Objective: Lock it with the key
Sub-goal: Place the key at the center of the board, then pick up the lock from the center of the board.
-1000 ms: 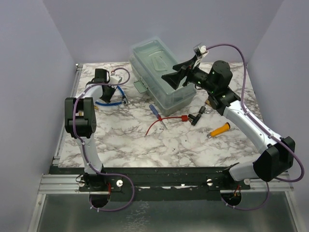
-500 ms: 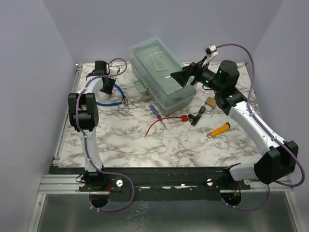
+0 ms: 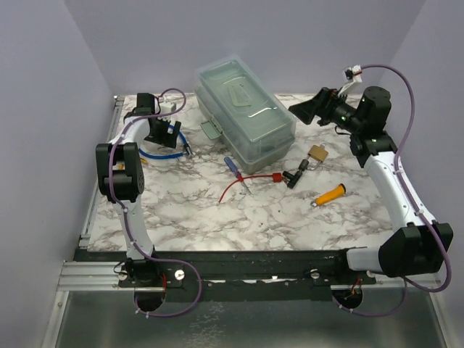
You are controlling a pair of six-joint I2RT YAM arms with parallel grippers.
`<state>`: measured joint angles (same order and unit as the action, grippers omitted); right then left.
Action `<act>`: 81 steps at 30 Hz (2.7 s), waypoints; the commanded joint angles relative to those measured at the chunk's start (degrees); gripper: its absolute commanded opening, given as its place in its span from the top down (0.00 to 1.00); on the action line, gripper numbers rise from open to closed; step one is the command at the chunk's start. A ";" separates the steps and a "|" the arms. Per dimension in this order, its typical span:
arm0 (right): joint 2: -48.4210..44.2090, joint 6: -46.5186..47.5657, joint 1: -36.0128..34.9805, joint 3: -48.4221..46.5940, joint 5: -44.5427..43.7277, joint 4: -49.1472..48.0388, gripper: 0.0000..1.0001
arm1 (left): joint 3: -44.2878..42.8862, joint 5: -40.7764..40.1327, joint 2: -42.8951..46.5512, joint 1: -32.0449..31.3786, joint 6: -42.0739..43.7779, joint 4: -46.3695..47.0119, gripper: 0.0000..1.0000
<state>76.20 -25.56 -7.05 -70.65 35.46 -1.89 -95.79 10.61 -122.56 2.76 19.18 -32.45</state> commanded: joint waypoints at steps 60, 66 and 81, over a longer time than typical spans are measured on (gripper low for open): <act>23.63 88.38 -2.34 5.00 11.92 35.43 0.24 | 22.34 37.20 41.13 1.56 -27.47 16.01 0.01; 26.30 90.05 -3.49 6.06 10.45 31.09 0.24 | 22.72 37.06 41.56 1.55 -27.32 16.01 0.01; 30.73 92.48 -6.05 5.50 10.55 29.51 0.26 | 22.93 37.56 42.27 1.55 -26.44 16.01 0.01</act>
<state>105.32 64.51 -12.43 -64.25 46.30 27.99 -72.79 45.98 -82.59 4.16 -7.90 -17.63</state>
